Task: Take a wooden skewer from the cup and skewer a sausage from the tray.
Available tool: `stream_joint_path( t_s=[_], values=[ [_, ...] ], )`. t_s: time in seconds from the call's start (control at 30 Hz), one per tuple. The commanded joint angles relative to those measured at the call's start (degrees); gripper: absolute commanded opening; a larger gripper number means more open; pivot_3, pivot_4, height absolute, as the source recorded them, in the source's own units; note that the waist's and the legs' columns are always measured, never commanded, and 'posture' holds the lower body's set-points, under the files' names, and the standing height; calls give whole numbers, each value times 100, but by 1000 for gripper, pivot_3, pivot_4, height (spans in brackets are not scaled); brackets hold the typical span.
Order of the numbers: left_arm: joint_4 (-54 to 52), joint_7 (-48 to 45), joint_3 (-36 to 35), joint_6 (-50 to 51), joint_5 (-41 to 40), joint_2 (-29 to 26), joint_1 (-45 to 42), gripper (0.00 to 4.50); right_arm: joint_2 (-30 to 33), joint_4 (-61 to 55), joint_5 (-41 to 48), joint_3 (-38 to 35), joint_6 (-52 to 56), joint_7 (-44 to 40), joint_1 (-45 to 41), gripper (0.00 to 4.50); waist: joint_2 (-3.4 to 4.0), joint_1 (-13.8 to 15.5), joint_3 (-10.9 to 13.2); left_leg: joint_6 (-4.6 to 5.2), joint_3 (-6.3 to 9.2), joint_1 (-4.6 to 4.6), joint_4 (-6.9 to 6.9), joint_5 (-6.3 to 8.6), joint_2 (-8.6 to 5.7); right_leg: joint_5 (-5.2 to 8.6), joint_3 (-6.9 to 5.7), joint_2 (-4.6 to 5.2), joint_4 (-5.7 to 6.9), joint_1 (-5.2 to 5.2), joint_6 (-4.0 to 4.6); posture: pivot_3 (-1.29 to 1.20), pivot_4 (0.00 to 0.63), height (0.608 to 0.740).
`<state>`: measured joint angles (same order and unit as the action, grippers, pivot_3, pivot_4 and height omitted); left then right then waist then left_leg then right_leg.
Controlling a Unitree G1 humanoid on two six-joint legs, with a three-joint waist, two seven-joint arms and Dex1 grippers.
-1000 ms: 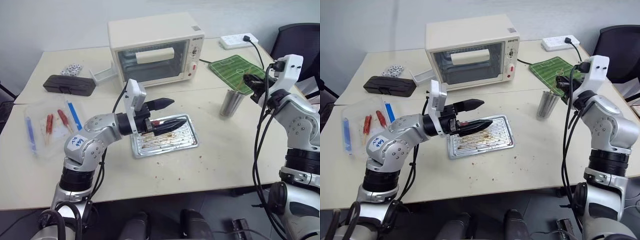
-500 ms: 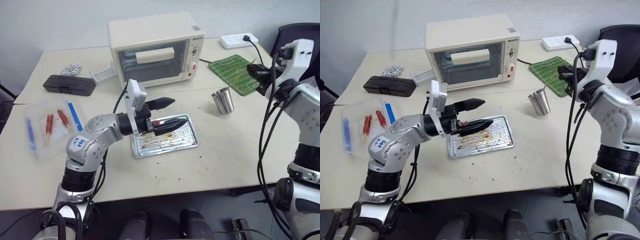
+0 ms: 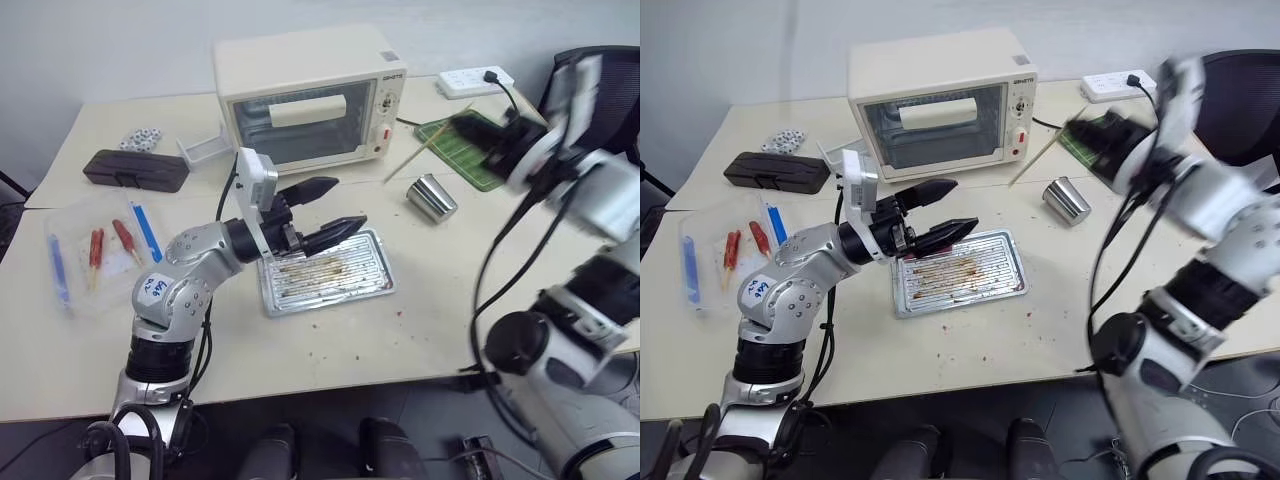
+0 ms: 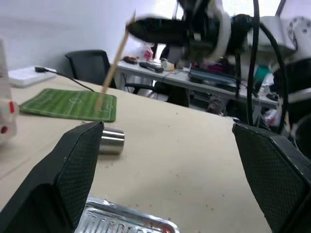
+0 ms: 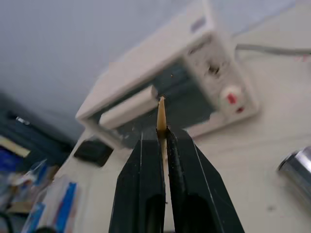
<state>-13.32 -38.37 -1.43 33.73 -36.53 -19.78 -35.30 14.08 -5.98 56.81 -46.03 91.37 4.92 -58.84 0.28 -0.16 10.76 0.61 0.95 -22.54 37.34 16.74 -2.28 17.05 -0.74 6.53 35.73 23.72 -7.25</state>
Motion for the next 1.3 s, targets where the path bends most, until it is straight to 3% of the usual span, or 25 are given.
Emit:
stream_joint_path(
  t_s=[0.03, 0.2, 0.37, 0.43, 0.63, 0.93, 1.1, 1.3],
  values=[
    [-327, 133, -147, -231, 102, -44, 139, 4500, -500, -390, 953, -367, 113, 746, 25, 228, 0, 1, 0, 0, 0, -5, 0, 0, -2, 0, 2, -4, 0, 4, 0, 0, 150, 740],
    [-388, 148, -124, -463, 235, -86, 347, 4500, -990, -255, 2391, -405, -137, 2013, 113, 228, 0, -7, 0, 7, -1, -18, 8, -1, -12, -1, -6, -4, 1, 13, -1, 0, 150, 740],
    [-390, 121, -80, -601, 331, -99, 438, 4500, -468, -196, 5032, 969, -1743, 3639, 865, 228, 0, -18, 0, 8, 0, -17, 6, -2, -9, 0, -3, -4, 2, 13, -1, 0, 150, 740],
    [-356, 115, -75, -645, 357, -85, 431, 4500, -329, -317, 5552, 1351, -2263, 3915, 1055, 228, 0, -28, 0, 12, -3, -17, 7, -4, -10, -1, -5, -4, 3, 12, -1, 0, 150, 740],
    [-168, 74, -26, -811, 416, -22, 295, 4500, -514, -777, 5619, 1743, -3189, 3964, 1243, 228, 0, -85, 0, 18, -7, -15, 7, -3, -6, -1, -11, -9, 7, 12, -2, 0, 150, 740],
    [64, -28, 20, -956, 410, 140, -5, 4500, -642, -1245, 5619, 1994, -3677, 3938, 1466, 228, -1, -127, 0, 22, -4, -19, 7, -1, -6, -1, -12, -7, 2, 12, -2, 0, 150, 740],
    [71, -105, -14, -974, 377, 155, -50, 3436, -608, -1365, 5619, 2048, -3784, 3839, 1618, 192, 0, -135, 0, 22, -3, -18, 6, -1, -5, -1, -10, -8, 1, 12, -2, 0, 150, 740],
    [137, -149, -20, -1006, 422, 150, -38, 3436, -550, -1380, 5619, 2037, -3855, 3777, 1704, 192, -1, -132, 0, 22, -3, -18, 5, -1, -5, -1, -9, -8, -1, 12, -2, 0, 150, 740]
  ],
)
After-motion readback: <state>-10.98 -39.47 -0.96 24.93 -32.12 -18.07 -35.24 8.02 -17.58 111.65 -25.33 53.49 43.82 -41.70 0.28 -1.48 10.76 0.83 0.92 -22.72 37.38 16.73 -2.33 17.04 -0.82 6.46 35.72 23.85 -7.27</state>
